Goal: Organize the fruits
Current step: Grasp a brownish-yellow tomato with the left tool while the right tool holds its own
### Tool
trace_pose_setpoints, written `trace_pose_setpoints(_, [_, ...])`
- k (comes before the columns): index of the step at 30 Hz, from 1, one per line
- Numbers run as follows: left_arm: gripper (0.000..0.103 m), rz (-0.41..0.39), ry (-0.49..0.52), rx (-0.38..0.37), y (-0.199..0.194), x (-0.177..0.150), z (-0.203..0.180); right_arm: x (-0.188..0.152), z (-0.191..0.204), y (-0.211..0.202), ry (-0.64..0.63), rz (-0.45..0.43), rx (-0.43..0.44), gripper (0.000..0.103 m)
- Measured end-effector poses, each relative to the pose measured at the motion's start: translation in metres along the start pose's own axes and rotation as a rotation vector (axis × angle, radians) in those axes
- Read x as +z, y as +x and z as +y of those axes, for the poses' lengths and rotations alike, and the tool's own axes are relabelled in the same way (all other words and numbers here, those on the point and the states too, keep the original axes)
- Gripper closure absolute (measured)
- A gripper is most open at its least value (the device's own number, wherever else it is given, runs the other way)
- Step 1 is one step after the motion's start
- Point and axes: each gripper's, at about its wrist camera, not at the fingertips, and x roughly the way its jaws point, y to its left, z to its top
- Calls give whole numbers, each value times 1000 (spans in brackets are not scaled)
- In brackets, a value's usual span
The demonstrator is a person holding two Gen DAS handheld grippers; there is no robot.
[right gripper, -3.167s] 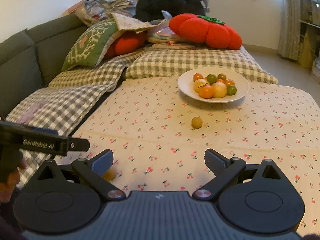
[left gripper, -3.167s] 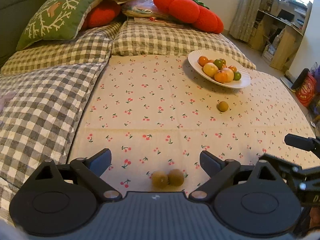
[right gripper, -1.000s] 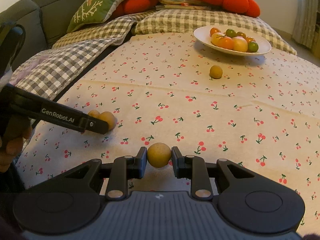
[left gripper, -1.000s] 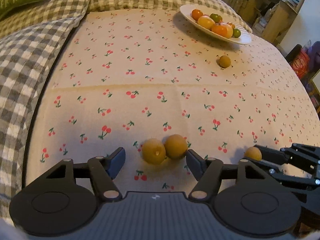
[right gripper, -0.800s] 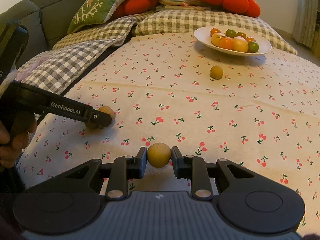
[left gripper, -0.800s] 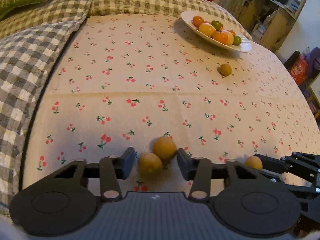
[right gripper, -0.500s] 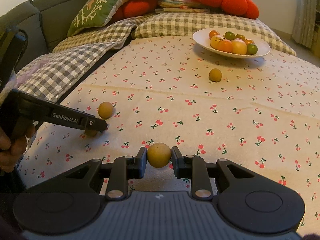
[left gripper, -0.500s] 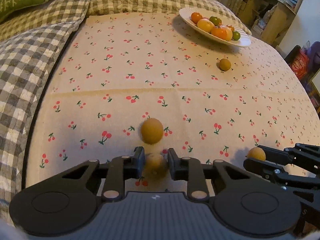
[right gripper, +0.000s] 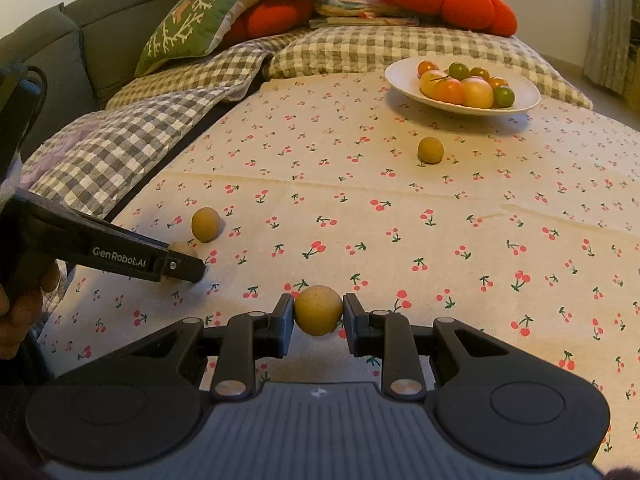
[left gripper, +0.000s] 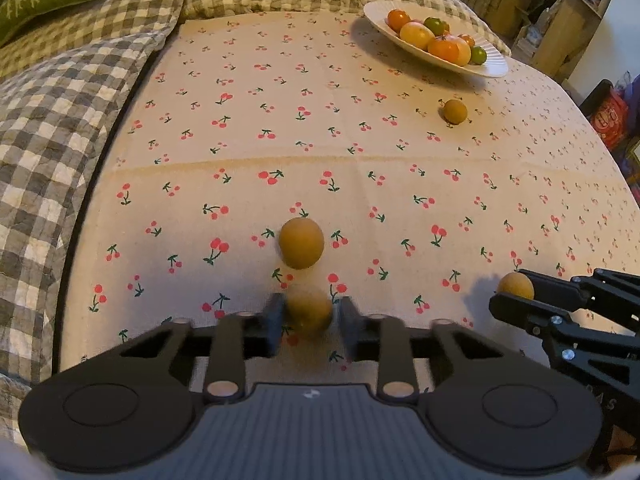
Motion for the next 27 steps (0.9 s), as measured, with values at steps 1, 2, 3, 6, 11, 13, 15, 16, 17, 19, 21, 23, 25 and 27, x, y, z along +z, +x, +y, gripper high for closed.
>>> trace_pose_setpoints(1, [84,0,0,-2,0,0,0,0,0,0,0,-1,0,79])
trace_pose_setpoints(2, [84,-2,-1,-2,-1,0,0,0,0,0,0,-2,2,79])
trace_pose_setpoints(3, [84,-4,-1,-1,-1,0,0,0,0,0,1,-3,4,79])
trace_pose_setpoints(6, [84,-20,2,8,-3,0,-1,0,0,-1,1,-7,6,79])
trace_pose_setpoints(11, [84,-42,11,20,-9,2,-5,0,-2,-2,8,-11,12,79])
trace_pose_setpoints(13, [85,-56,17,27,-12,2,-8,1,-3,-3,10,-13,14,79])
trace_pose_setpoints(15, [85,-69,23,30,-16,4,-11,1,-3,-3,10,-17,14,79])
trace_pose_setpoints(16, [85,-77,26,32,-18,5,-14,2,-3,-4,11,-19,14,79])
trace_pose_setpoints(17, [85,-83,28,33,-20,5,-15,2,-3,-4,12,-22,15,79])
trace_pose_setpoints(19, [85,-93,30,28,-23,7,-19,5,-4,-6,13,-29,13,79])
trace_pose_setpoints(21, [85,-105,38,25,-25,9,-24,7,-7,-7,16,-38,13,79])
trace_pose_setpoints(23, [85,-116,51,27,-26,12,-28,9,-9,-9,21,-45,12,79])
trace_pose_setpoints(25, [85,-124,60,30,-27,14,-31,11,-12,-9,28,-50,10,79])
trace_pose_setpoints(27, [85,-126,61,25,-26,15,-33,13,-13,-10,33,-55,7,79])
